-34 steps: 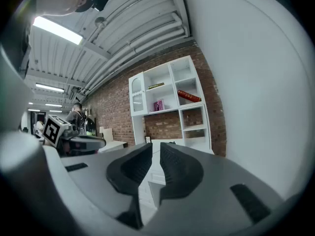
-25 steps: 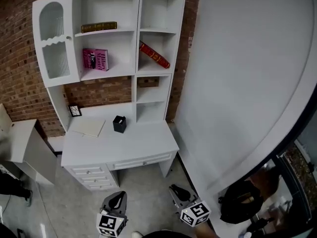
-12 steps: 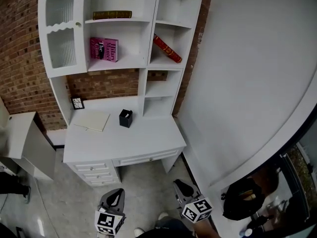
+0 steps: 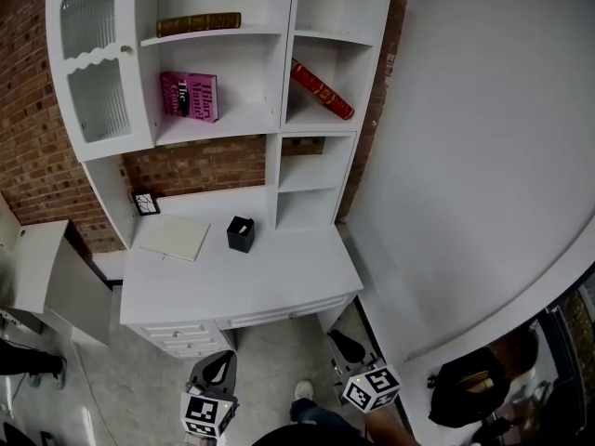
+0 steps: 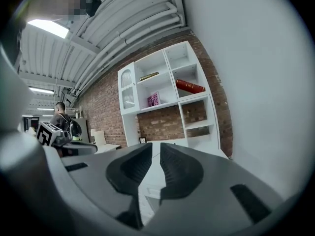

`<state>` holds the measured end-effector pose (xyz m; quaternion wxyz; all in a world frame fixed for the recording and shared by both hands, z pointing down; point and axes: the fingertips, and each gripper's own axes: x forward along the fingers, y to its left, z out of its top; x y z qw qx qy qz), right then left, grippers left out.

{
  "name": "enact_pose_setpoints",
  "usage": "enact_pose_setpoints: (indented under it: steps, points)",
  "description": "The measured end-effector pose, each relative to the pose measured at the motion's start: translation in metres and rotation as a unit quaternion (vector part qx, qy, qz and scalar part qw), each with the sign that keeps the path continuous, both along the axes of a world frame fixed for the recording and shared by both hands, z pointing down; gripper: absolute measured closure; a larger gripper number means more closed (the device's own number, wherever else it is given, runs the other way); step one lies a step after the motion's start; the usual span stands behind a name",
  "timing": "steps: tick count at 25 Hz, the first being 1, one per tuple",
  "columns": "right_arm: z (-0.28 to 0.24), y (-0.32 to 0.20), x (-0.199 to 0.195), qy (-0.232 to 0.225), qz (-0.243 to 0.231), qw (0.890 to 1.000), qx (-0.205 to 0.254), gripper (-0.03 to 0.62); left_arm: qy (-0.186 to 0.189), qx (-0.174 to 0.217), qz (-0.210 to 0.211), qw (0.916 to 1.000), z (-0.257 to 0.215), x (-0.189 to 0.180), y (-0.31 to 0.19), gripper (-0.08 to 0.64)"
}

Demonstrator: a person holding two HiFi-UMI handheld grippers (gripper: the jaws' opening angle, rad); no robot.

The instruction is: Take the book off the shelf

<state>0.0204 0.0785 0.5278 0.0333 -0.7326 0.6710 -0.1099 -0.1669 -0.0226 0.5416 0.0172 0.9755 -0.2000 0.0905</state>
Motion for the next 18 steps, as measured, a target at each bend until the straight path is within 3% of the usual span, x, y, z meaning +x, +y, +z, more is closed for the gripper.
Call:
enact_pose_setpoints:
  steps: [11, 18]
  points:
    - [-0.009, -0.083, 0.116, -0.009, -0.049, 0.999, 0.011, 0.535, -0.006, 0.025, -0.029, 0.9993, -0.014, 0.126, -0.073, 0.552]
    - [-0.019, -0.118, 0.166, -0.002, -0.09, 0.996, 0.024, 0.535, -0.016, 0.035, -0.062, 0.9973, -0.019, 0.186, -0.101, 0.552]
